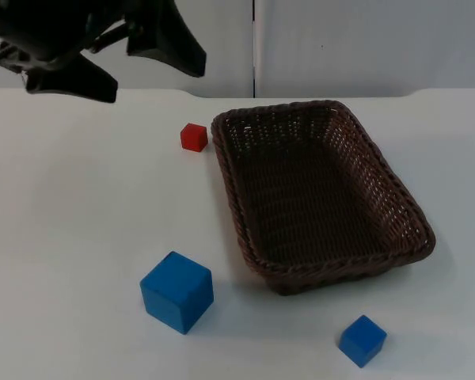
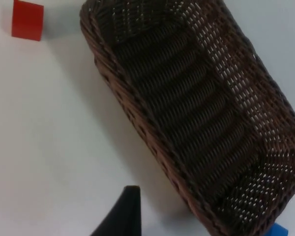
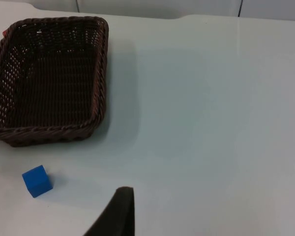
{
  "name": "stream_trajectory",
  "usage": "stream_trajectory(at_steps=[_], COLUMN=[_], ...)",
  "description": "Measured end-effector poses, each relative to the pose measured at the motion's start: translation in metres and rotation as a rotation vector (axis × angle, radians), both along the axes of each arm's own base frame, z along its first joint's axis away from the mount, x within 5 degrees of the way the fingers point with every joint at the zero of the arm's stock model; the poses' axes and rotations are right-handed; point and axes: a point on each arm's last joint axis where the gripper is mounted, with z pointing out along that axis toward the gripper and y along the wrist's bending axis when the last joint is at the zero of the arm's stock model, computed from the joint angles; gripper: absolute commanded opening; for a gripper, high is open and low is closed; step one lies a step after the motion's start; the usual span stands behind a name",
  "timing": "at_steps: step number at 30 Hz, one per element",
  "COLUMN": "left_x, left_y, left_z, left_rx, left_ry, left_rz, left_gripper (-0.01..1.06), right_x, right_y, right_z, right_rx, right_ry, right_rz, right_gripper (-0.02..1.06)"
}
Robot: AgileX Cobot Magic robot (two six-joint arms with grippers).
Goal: Pick up the basket with the left hand and place the largest block into the basket with the right hand.
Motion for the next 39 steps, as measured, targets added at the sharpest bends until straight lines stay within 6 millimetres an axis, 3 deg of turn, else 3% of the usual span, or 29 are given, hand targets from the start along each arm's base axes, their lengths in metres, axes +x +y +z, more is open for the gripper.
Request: stream_trajectory(at_steps=[8, 13, 18, 23, 33, 39], left_x=[0.023, 0.036, 0.046, 0.052, 0.081, 0.095], left_y=[-0.007, -0.014, -0.018, -0.026, -0.04, -0.061], left_z=[-0.017, -0.039, -0.073, -0.09, -0.109, -0.118], left_rx=[-0.019, -0.019, -0.001, 0.019, -0.004, -0.019], left_ry=[0.077, 0.15, 0.244, 0.253, 0.285, 0.28], left_rz=[0.045, 0.061, 0.075, 0.083, 0.122, 0.138], left_gripper=[1.05, 1.05, 1.05, 1.05, 1.05, 1.05], right_x=[0.0, 0.0, 0.0, 0.0, 0.0, 0.0], right_y=[0.0, 0.0, 0.0, 0.0, 0.0, 0.0], right_z=[0.0, 0.0, 0.0, 0.0, 0.0, 0.0], right_rx=[0.0, 0.0, 0.0, 0.0, 0.0, 0.0], right_ry=[0.0, 0.0, 0.0, 0.0, 0.0, 0.0], right_rz=[0.0, 0.0, 0.0, 0.0, 0.0, 0.0], right_gripper=[1.05, 1.05, 1.05, 1.05, 1.05, 1.05])
